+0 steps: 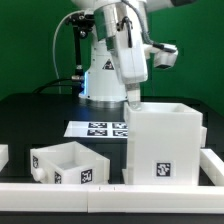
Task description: Assemble drawer
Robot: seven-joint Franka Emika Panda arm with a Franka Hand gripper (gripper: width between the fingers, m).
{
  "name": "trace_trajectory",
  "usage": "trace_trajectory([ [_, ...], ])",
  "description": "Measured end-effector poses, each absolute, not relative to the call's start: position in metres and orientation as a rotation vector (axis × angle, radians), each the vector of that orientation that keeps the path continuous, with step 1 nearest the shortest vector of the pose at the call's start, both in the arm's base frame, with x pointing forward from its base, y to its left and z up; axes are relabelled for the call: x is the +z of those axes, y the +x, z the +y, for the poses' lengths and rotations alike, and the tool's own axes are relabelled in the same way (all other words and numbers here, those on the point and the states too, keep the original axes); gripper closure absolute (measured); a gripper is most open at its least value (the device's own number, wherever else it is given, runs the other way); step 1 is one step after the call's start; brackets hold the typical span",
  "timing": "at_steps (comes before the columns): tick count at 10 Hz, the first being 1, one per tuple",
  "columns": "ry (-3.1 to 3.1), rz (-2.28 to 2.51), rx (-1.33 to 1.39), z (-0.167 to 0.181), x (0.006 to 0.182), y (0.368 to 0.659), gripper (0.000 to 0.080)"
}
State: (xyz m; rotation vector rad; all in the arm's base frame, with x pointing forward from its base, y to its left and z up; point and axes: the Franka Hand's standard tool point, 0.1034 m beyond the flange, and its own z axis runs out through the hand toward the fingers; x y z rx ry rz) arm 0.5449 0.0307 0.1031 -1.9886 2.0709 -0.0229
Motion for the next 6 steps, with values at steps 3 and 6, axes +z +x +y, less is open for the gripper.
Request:
trace_trajectory([
  [3, -2.002, 2.045, -0.067, 0.0458, 0.1027, 0.55, 0.0755],
  [6, -2.002, 2.045, -0.067, 0.0458, 0.1027, 0.55, 0.0755],
])
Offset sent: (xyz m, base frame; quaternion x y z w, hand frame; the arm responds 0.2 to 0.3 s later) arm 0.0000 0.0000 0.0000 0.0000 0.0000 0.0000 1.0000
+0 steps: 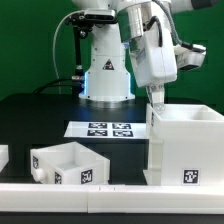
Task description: Assemble drawer
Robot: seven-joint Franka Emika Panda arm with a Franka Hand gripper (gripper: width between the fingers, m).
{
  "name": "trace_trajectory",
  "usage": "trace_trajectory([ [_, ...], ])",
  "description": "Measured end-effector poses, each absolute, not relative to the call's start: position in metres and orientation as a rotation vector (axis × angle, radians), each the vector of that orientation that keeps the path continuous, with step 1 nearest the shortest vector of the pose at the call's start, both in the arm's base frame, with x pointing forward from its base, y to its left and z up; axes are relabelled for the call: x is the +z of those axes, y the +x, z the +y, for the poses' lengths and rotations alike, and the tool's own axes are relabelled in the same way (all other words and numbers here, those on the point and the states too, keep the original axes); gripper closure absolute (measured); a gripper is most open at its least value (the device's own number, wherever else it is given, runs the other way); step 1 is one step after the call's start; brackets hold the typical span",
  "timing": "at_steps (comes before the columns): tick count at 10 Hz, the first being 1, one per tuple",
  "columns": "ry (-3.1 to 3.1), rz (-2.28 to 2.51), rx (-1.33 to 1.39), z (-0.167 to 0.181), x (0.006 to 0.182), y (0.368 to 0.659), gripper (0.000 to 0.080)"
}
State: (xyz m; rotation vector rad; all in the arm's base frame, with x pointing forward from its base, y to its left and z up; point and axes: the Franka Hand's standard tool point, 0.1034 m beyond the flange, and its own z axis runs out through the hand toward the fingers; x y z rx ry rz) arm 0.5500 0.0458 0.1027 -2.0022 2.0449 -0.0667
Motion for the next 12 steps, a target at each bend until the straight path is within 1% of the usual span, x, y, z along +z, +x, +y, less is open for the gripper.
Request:
trace_trajectory([
  [6, -2.002, 2.045, -0.067, 0.0458, 0.1027, 0.55, 0.0755],
  [8, -2.016, 2.029, -0.064, 0.0536, 0.1031, 0.55, 0.0755],
  [10, -2.021, 2.026, -0.06, 0.0537, 0.1023, 0.5492, 0.075],
  [12, -2.025, 2.022, -0.061, 0.0539, 0.1021, 0.5491, 0.0395],
])
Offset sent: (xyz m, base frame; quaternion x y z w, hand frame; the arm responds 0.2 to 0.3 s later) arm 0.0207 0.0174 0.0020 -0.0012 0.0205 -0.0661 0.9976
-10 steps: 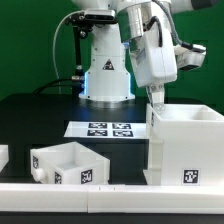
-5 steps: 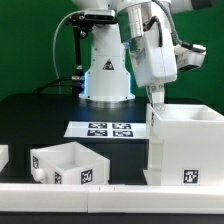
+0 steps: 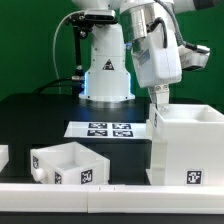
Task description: Assemble drawer
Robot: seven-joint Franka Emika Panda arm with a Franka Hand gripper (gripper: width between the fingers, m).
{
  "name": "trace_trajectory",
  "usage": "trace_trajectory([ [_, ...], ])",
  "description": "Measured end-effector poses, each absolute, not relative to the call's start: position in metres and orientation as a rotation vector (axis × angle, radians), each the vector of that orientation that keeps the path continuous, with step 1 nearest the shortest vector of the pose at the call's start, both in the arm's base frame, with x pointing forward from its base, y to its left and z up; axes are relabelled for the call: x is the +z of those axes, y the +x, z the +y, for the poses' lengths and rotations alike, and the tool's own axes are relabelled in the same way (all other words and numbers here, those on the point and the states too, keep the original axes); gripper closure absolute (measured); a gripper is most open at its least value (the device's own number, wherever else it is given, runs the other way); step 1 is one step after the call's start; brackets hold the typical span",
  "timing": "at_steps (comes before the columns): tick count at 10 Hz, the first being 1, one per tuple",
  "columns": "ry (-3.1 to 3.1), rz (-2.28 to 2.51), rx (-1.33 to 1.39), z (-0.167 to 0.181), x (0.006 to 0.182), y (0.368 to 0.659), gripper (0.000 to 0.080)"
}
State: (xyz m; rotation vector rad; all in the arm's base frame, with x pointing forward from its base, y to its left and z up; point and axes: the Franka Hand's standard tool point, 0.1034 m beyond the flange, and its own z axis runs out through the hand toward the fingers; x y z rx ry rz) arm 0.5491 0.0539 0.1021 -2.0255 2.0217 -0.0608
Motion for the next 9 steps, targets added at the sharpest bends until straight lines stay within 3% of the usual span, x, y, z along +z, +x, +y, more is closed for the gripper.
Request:
trace_trajectory([
  [1, -2.029, 2.018, -0.061, 0.054, 0.102, 0.549, 0.0395],
  [2, -2.032, 2.016, -0.062, 0.054, 0.102, 0.549, 0.0214],
  [3, -2.033, 2.014, -0.063, 0.054, 0.102, 0.549, 0.017],
  [6, -2.113, 1.872, -0.075, 0.049, 0.141, 0.557, 0.0153],
  [9, -2.398, 1.522, -0.176, 0.008, 0.147, 0.553, 0.015],
])
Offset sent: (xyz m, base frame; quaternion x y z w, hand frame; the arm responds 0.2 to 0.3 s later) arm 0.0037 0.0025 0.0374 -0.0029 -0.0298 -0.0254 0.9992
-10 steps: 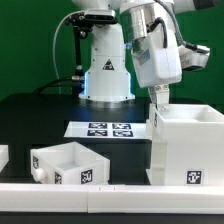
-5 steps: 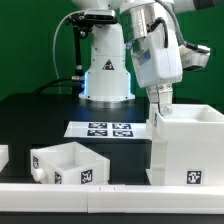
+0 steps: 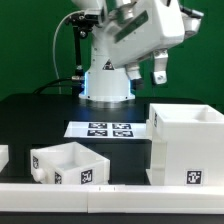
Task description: Assemble drawer
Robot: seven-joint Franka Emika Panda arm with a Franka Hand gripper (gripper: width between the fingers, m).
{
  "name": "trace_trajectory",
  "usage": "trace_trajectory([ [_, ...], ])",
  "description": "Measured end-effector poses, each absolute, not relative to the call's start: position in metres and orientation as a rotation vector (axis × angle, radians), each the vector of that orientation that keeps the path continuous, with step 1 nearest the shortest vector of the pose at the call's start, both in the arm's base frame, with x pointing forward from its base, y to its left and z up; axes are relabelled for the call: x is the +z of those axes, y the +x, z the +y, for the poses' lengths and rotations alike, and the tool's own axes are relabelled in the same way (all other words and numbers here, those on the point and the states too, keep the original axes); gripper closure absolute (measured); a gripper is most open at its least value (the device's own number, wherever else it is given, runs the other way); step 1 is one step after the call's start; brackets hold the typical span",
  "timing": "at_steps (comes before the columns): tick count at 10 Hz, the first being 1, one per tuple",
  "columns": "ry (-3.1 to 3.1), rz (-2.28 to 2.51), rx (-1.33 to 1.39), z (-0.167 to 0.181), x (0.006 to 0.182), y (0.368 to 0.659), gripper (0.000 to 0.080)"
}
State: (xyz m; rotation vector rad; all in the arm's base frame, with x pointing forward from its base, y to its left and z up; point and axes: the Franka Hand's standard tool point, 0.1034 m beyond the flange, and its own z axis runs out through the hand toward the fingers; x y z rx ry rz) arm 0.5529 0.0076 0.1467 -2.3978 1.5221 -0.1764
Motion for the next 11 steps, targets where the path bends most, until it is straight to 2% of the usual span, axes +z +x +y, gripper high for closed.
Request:
trace_trajectory([
  [2, -2.447, 1.469, -0.184, -0.027, 0.147, 0.553, 0.015],
  [6, -2.496, 1.396, -0.193, -0.029, 0.145, 0.553, 0.015],
  [8, -2.734, 0.951, -0.277, -0.065, 0.131, 0.563, 0.015],
  [11, -2.932, 0.371, -0.374, -0.073, 0.107, 0.572, 0.015],
])
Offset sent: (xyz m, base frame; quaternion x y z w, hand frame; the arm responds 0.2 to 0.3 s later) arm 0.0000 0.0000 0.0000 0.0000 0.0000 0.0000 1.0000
